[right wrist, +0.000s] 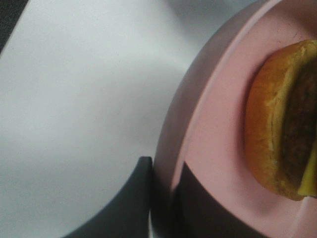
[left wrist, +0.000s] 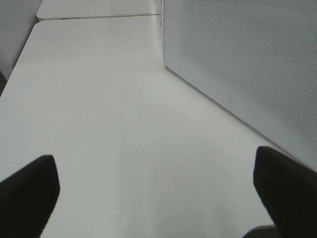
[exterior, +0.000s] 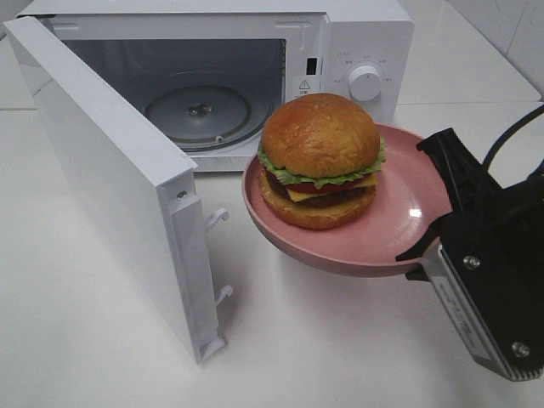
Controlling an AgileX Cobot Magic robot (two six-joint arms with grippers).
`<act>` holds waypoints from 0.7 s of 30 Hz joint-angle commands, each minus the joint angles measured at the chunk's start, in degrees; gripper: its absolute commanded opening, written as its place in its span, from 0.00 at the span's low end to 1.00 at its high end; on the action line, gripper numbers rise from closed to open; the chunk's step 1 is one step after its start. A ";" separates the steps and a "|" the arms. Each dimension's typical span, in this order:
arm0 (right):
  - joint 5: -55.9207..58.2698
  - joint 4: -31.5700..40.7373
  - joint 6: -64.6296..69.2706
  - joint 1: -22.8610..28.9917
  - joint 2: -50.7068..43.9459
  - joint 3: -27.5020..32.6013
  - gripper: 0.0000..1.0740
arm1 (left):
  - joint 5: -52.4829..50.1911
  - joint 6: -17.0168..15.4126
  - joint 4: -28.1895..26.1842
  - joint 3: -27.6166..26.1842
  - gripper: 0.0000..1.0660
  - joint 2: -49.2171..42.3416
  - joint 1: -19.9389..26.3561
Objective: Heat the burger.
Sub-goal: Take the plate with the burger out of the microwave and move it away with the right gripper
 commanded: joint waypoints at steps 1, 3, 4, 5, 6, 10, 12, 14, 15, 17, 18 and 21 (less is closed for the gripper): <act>-0.06 -2.92 4.13 -0.29 -3.21 -0.11 0.00 | -0.69 -0.34 -0.23 -0.06 0.94 -0.29 0.11; 1.32 -5.04 6.82 -0.29 -4.70 -0.11 0.00 | -0.69 -0.34 -0.23 -0.06 0.94 -0.29 0.11; 2.29 -7.05 9.00 -0.29 -6.02 0.23 0.00 | -0.69 -0.34 -0.23 -0.06 0.94 -0.29 0.11; 2.29 -7.05 9.00 -0.29 -6.02 0.23 0.00 | -0.69 -0.34 -0.23 -0.06 0.94 -0.29 0.11; 2.58 -8.02 10.26 -0.29 -6.82 0.40 0.00 | -0.69 -0.34 -0.23 -0.06 0.94 -0.29 0.11; 5.73 -11.97 15.87 -0.29 -9.40 0.86 0.00 | -0.69 -0.34 -0.23 -0.06 0.94 -0.29 0.11; 7.16 -15.53 21.54 -0.29 -10.71 0.86 0.00 | -0.69 -0.34 -0.23 -0.06 0.94 -0.29 0.11; 7.79 -18.28 26.59 -0.29 -11.34 0.86 0.00 | -0.69 -0.34 -0.23 -0.06 0.94 -0.29 0.11; 8.25 -19.31 28.65 -0.29 -11.52 0.86 0.00 | -0.69 -0.34 -0.23 -0.06 0.94 -0.29 0.11; 9.28 -21.26 33.35 -0.29 -11.75 0.86 0.00 | -0.69 -0.34 -0.23 -0.06 0.94 -0.29 0.11; 9.28 -21.26 33.35 -0.29 -11.75 0.86 0.00 | -0.69 -0.34 -0.23 -0.06 0.94 -0.29 0.11; 10.94 -24.87 40.22 -0.29 -11.86 0.86 0.00 | -0.69 -0.34 -0.23 -0.06 0.94 -0.29 0.11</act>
